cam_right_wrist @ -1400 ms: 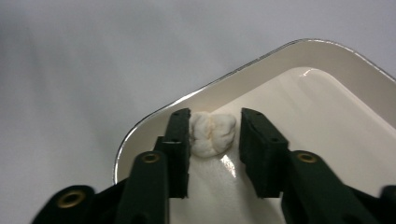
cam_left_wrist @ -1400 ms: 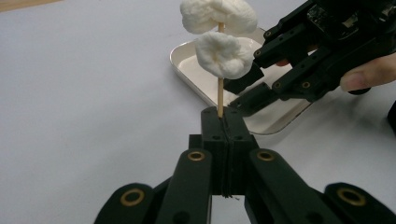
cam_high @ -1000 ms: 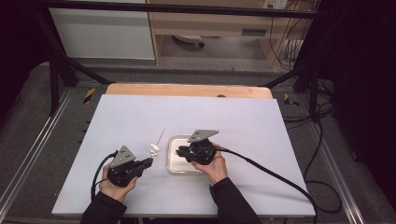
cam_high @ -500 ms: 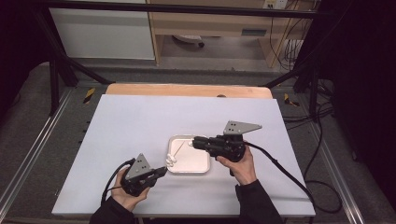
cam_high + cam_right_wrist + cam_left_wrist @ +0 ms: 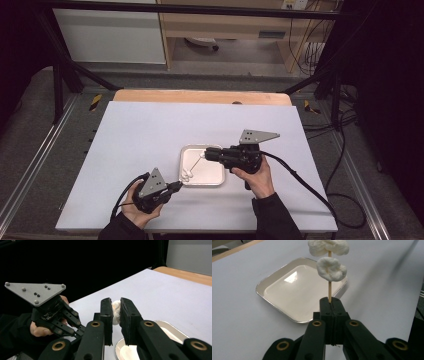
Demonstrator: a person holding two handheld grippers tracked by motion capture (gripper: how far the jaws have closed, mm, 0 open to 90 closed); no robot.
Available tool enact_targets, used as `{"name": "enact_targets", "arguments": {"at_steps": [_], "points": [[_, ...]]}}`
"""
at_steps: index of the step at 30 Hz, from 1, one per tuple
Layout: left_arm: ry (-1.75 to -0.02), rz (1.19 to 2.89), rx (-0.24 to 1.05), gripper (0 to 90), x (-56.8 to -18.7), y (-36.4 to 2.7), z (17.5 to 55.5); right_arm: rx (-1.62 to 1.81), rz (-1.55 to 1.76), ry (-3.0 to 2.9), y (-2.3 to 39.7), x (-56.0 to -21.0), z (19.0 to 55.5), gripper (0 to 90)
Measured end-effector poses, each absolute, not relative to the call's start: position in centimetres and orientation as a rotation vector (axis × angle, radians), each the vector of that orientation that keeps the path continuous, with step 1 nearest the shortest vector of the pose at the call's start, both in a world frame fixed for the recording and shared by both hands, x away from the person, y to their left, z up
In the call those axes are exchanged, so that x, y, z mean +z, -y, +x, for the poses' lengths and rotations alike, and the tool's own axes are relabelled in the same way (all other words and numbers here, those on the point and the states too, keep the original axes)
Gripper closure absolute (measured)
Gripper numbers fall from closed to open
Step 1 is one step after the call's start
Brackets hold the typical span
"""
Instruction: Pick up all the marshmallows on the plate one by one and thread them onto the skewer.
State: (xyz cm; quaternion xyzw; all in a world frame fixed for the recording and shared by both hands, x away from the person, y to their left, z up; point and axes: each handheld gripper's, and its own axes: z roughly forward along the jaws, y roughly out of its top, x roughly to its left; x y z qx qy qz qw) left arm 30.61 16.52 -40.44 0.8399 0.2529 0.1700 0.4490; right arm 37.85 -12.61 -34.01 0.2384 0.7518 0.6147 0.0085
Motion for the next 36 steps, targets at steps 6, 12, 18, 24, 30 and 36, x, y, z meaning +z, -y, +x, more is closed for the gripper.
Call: {"name": "enact_targets", "arguments": {"at_steps": [6,12,18,24,30,36], "points": [[-0.601,2.084,0.436,89.4,-40.36,-16.42,30.47,1.934,0.743,-2.353,12.74,-33.83,37.8,80.7],[-0.574,2.091,0.457,89.4,-40.4,-16.31,30.34,1.931,0.762,-2.395,12.53,-34.13,37.99,81.0],[-0.54,2.102,0.468,89.4,-40.44,-16.21,30.23,1.929,0.775,-2.413,12.3,-34.43,38.13,81.4],[-0.576,2.092,0.452,89.4,-40.37,-16.37,30.52,1.928,0.781,-2.396,12.38,-34.28,37.96,82.8],[-0.578,2.088,0.459,89.4,-40.31,-16.49,30.51,1.96,0.786,-2.359,12.58,-33.98,38.0,83.9],[-0.547,2.094,0.463,89.4,-40.29,-16.45,30.42,1.968,0.79,-2.349,12.72,-33.82,37.98,84.3]]}}
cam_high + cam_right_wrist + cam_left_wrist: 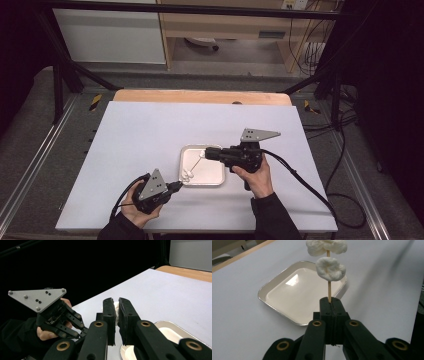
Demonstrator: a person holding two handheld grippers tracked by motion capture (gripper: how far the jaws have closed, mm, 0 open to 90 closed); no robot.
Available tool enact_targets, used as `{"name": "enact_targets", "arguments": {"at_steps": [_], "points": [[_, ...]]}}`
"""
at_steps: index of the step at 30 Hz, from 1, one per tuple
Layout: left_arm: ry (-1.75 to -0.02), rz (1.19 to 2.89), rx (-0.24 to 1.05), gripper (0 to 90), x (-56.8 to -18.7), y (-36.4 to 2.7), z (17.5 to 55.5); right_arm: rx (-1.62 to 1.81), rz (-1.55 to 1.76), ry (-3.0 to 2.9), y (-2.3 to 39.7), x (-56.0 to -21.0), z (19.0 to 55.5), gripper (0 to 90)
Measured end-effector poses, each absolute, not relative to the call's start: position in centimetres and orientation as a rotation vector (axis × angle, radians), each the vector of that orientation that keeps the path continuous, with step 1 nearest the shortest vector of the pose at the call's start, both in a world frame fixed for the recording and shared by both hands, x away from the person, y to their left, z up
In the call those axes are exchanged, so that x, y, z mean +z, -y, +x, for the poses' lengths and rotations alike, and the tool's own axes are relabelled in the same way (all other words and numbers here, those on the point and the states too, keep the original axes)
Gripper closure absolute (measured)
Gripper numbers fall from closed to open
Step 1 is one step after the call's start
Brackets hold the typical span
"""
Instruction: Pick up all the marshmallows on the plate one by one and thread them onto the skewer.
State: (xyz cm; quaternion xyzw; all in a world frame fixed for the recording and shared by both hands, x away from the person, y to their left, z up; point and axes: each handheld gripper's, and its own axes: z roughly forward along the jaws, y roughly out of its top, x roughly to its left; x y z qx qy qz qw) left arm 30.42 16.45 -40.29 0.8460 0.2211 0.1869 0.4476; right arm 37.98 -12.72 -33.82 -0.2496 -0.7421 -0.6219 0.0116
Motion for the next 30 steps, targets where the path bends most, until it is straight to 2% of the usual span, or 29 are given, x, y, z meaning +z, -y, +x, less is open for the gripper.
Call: {"name": "enact_targets", "arguments": {"at_steps": [19,30], "points": [[-0.508,2.084,0.505,89.5,-40.2,-16.3,30.0,-1.901,-0.816,2.281,11.8,-35.0,38.4,86.0],[-0.542,2.059,0.52,89.5,-40.1,-16.6,30.1,-1.909,-0.832,2.266,11.3,-35.7,38.3,87.2]]}}
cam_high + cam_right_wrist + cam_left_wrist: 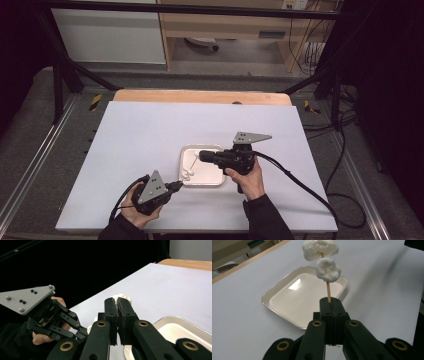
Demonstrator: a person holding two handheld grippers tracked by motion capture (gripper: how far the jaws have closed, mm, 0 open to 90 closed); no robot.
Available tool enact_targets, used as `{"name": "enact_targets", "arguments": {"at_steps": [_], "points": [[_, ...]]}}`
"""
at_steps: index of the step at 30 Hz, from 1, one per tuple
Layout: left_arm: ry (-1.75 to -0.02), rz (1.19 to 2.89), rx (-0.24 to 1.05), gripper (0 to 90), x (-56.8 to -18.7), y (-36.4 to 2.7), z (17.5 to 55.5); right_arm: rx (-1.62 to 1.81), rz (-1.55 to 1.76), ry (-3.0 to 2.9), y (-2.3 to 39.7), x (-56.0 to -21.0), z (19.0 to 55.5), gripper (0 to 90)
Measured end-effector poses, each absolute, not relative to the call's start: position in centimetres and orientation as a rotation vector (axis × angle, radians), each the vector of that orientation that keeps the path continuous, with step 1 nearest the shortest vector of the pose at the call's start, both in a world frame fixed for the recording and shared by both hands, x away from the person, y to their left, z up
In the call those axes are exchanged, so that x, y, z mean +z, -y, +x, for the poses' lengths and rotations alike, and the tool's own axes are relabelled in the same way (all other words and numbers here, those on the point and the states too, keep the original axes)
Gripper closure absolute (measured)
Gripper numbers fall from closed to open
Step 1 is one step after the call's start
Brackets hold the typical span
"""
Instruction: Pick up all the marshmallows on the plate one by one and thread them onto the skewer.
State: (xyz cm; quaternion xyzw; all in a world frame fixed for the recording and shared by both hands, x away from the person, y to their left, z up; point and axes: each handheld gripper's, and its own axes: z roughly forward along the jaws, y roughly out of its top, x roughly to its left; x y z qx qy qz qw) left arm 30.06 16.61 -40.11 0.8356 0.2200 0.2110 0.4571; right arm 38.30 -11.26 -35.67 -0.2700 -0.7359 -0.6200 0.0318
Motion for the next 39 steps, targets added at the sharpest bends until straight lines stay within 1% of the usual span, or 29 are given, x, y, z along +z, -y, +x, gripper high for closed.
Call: {"name": "enact_targets", "arguments": {"at_steps": [15,19,39], "points": [[-0.555,2.052,0.535,89.5,-40.1,-16.6,30.1,-1.905,-0.819,2.258,10.9,-36.1,38.1,88.1],[-0.575,2.048,0.518,89.5,-40.3,-16.7,30.3,-1.92,-0.808,2.236,10.6,-36.3,38.0,88.3],[-0.62,2.034,0.519,89.5,-40.4,-16.8,30.7,-1.893,-0.821,2.247,10.2,-37.0,37.9,88.7]]}}
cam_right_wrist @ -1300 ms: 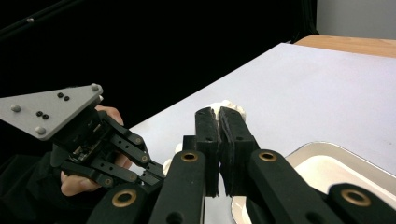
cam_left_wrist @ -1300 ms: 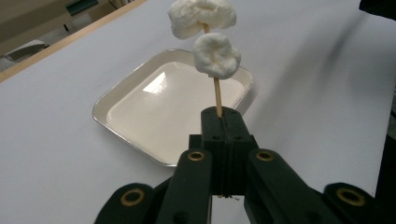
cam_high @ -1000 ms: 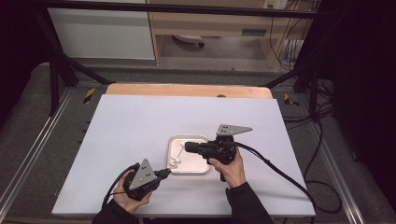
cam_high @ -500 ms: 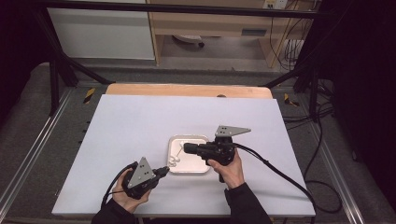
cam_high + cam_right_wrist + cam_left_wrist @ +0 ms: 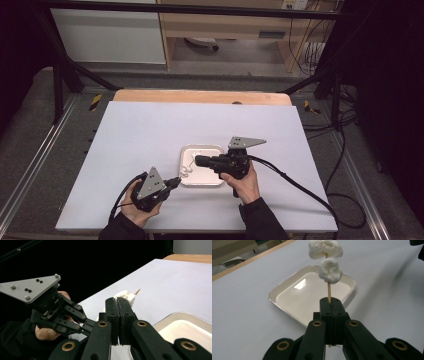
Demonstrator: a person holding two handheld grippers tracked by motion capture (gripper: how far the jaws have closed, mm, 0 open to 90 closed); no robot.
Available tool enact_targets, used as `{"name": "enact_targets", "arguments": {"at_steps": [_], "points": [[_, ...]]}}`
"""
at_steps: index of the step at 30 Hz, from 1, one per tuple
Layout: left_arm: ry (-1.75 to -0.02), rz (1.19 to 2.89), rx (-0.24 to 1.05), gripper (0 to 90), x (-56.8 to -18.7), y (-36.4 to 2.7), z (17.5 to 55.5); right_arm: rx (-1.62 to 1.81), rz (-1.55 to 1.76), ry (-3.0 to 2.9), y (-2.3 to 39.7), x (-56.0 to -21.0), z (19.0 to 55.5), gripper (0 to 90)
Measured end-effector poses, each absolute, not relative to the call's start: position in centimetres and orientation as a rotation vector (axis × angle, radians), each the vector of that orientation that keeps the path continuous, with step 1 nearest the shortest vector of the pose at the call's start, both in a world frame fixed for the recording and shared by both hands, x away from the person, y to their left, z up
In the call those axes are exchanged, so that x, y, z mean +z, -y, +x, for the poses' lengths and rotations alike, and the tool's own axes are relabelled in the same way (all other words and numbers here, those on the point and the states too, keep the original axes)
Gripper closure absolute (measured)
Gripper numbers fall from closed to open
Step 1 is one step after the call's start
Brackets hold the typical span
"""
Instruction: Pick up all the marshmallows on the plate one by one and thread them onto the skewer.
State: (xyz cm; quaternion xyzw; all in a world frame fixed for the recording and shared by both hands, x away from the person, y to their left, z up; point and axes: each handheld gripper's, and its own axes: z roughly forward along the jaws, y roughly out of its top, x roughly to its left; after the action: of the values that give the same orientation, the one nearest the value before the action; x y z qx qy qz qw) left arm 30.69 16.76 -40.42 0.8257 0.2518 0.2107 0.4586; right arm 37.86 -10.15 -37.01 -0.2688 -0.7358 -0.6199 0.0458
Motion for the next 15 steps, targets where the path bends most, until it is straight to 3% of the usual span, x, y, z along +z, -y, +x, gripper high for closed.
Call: {"name": "enact_targets", "arguments": {"at_steps": [10,15], "points": [[-0.677,1.99,0.441,89.4,-40.3,-16.2,31.6,-1.889,-0.855,2.275,10.4,-36.8,37.9,85.8],[-0.702,1.976,0.434,89.4,-40.1,-16.2,31.9,-1.922,-0.862,2.294,11.1,-35.9,37.6,67.2]]}}
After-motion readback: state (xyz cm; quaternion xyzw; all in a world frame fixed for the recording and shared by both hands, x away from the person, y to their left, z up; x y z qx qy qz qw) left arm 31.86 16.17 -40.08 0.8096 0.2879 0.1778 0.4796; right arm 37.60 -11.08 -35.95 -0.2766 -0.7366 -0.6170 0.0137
